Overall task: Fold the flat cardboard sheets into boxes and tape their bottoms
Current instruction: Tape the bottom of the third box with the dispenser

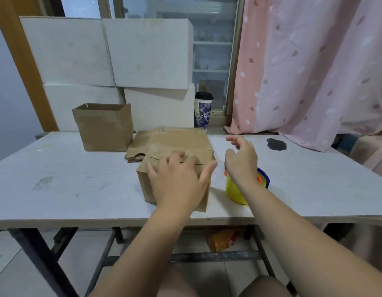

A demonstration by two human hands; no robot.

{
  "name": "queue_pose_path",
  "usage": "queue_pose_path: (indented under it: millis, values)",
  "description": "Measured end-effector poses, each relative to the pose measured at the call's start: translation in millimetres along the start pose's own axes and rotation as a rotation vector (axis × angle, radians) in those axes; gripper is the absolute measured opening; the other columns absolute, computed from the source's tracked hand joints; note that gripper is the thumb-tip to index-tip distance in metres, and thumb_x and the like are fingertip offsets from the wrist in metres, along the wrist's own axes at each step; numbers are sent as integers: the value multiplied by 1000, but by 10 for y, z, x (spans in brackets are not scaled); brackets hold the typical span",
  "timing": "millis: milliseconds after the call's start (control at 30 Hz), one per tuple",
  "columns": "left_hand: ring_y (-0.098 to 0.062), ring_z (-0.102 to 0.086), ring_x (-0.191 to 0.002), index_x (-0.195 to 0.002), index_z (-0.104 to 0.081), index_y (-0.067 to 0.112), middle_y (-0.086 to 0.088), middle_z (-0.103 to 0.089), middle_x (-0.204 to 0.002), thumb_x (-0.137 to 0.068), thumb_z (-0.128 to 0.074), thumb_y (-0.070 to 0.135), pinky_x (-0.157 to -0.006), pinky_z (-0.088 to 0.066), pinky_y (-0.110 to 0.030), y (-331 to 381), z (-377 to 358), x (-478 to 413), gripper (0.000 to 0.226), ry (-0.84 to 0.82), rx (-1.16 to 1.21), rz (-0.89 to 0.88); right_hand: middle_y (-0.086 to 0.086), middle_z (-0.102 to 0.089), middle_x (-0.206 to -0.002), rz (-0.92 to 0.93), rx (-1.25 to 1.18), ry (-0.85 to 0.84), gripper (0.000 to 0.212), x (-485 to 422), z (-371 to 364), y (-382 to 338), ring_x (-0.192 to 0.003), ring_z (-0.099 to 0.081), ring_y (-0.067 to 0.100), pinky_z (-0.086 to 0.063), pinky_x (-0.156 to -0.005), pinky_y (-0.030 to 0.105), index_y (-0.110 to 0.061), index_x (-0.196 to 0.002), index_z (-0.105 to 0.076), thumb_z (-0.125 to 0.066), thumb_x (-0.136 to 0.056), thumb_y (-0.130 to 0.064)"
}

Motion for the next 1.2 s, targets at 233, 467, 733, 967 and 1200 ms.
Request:
queue_pose_path:
  millis: [233, 467, 733, 967, 1200]
  values:
    - [-14, -32, -133, -123, -59, 36, 14, -49, -137, -93, -39, 48, -109, 7, -56, -68, -117, -89, 39, -209, 191, -133, 12, -60, -99, -335, 625, -406, 44, -536, 543, 416, -108, -56, 34, -44, -84, 36, -11, -99, -58, -43, -94, -52]
    - [-18, -44, -126, -120, -62, 8, -4, -59, -127, -100, -40, 18, -107, -19, -25, -116, -146, -220, 31, -198, 374, -306, 7, -66, -101, -599, 437, -796, 55, -493, 796, 628, -90, -62, 23, -53, -84, 35, -10, -103, -66, -74, -74, -56]
    - [-22, -56, -99, -110, -66, 1, -12, -60, -109, -95, -49, 2, -82, -39, -21, -114, -343, -227, 24, 43, 403, -247, 11, -60, -92, -549, 397, -607, 32, -431, 635, 634, -78, -56, 24, -47, -67, 32, -7, -100, -57, -64, -90, -37]
    - [-29, -57, -100, -99, -66, 1, -9, -58, -96, -83, -48, -11, -71, -38, -24, -84, -503, -257, 27, 115, 452, -225, 13, -63, -101, -716, -314, -371, 16, -445, 690, 466, -84, -61, 29, -51, -64, 39, -17, -105, -58, -59, -93, -27]
    - [-17, -48, -92, -99, -65, 6, -6, -54, -101, -82, -47, -12, -72, -33, -22, -72, -457, -376, 30, -7, 457, -265, 5, -57, -78, -438, -440, -293, 23, -542, 575, 14, -62, -50, 17, -45, -55, 28, -13, -104, -65, -68, -81, -15]
Point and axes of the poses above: each hand's wrist, its own x-axis away from the middle knuckle, its own z-axis out of the back of the hand, y = z × x, the point moved 1 cm from there along -x, towards the middle knuckle
